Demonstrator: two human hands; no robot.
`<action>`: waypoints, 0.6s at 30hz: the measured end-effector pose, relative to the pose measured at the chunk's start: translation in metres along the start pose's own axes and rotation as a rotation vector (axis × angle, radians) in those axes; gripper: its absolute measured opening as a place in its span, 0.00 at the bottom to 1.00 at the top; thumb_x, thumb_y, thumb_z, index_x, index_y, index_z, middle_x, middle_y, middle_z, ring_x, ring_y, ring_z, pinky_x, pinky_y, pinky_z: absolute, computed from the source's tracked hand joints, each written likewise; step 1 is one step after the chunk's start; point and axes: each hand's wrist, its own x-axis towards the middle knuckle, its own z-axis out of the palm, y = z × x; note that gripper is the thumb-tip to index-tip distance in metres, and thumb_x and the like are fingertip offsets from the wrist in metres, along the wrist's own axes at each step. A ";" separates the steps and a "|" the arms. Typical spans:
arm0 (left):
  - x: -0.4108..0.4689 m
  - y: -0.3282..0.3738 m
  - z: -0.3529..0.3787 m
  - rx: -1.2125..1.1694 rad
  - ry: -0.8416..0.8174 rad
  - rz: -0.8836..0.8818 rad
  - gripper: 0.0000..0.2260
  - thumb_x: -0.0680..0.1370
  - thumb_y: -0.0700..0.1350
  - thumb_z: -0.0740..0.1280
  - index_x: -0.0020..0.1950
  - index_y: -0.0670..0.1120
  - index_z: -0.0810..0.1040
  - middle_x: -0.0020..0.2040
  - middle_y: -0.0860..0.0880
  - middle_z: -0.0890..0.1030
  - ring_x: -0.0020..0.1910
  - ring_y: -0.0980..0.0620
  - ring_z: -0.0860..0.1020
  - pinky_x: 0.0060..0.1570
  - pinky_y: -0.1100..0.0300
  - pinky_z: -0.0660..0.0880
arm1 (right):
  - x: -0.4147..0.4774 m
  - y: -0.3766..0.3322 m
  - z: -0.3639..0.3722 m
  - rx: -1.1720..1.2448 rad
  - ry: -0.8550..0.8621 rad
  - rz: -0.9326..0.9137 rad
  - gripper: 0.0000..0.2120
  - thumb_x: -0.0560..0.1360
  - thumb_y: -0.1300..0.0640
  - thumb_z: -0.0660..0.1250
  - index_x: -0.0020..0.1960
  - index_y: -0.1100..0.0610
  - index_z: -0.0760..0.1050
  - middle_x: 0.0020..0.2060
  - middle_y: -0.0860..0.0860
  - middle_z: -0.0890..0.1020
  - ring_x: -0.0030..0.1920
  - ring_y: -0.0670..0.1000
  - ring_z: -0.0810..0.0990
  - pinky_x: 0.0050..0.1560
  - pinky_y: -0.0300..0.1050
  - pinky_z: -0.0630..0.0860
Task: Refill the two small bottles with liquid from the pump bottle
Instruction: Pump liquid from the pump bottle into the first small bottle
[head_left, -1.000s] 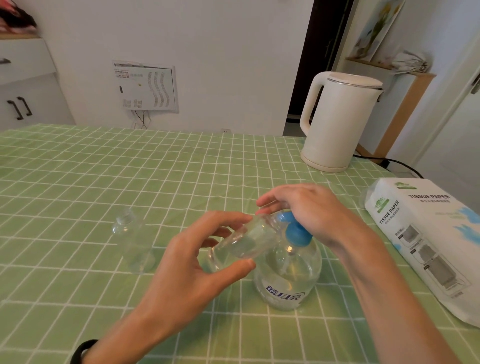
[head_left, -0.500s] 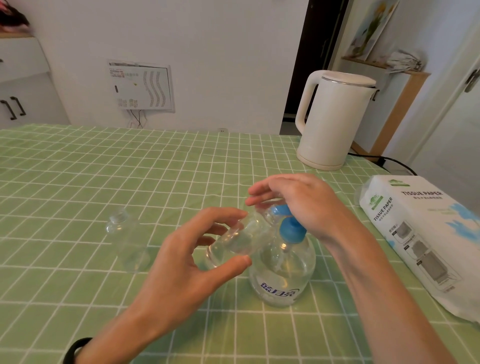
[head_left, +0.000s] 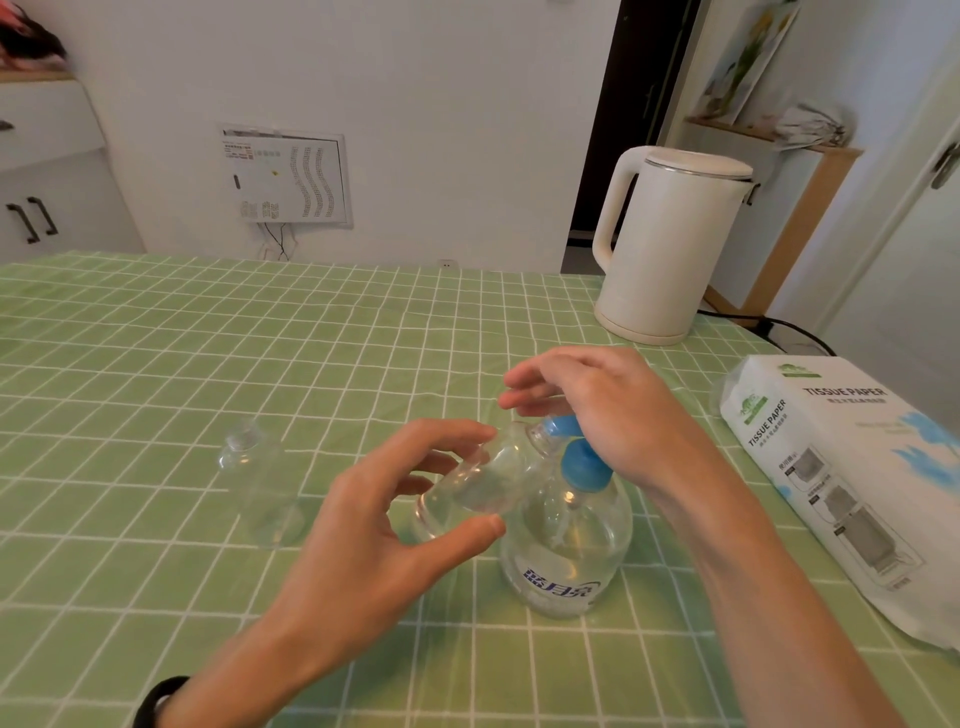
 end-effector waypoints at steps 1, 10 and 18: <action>0.000 0.000 0.000 0.000 -0.001 0.001 0.22 0.70 0.55 0.76 0.63 0.63 0.79 0.59 0.60 0.84 0.58 0.53 0.83 0.57 0.60 0.78 | 0.000 0.000 0.000 -0.004 -0.008 -0.001 0.17 0.85 0.59 0.59 0.50 0.54 0.87 0.43 0.46 0.90 0.46 0.41 0.87 0.44 0.28 0.78; -0.001 -0.001 -0.001 0.026 -0.005 -0.003 0.21 0.70 0.56 0.75 0.63 0.63 0.79 0.58 0.61 0.84 0.58 0.54 0.83 0.57 0.59 0.78 | 0.000 0.003 0.001 -0.093 -0.097 0.086 0.16 0.84 0.56 0.62 0.48 0.50 0.88 0.43 0.39 0.89 0.47 0.35 0.84 0.47 0.33 0.71; -0.001 -0.001 -0.001 0.004 -0.004 0.001 0.22 0.70 0.55 0.76 0.64 0.63 0.79 0.59 0.60 0.84 0.58 0.53 0.83 0.57 0.61 0.78 | 0.001 0.002 0.000 -0.036 -0.002 -0.022 0.17 0.85 0.58 0.59 0.50 0.53 0.87 0.44 0.44 0.90 0.47 0.38 0.86 0.42 0.23 0.75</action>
